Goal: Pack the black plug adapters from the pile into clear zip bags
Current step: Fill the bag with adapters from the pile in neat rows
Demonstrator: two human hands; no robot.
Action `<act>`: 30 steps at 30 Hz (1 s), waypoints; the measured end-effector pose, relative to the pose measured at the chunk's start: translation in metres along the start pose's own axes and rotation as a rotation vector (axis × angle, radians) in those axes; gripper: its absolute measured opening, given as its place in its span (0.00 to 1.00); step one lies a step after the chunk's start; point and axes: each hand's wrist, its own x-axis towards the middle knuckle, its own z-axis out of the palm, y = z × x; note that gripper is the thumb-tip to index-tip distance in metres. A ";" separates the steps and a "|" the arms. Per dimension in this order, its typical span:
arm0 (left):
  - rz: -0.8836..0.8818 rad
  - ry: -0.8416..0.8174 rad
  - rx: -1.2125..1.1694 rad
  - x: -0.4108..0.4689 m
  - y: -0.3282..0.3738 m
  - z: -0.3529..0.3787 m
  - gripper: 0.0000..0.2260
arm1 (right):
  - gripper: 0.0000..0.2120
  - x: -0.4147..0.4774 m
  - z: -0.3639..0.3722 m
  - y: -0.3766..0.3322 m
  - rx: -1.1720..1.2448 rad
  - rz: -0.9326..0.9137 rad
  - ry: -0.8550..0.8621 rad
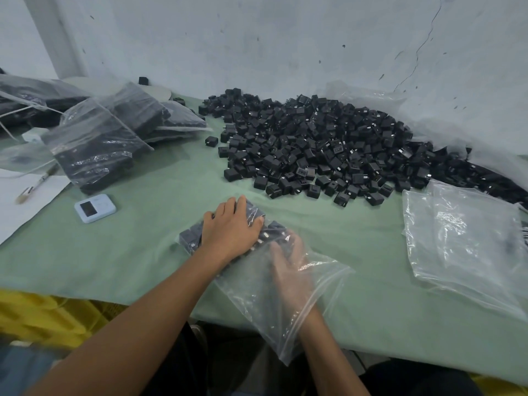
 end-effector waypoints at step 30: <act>0.014 0.026 0.004 -0.001 -0.004 0.004 0.31 | 0.26 0.006 -0.010 0.004 -0.344 -0.112 -0.100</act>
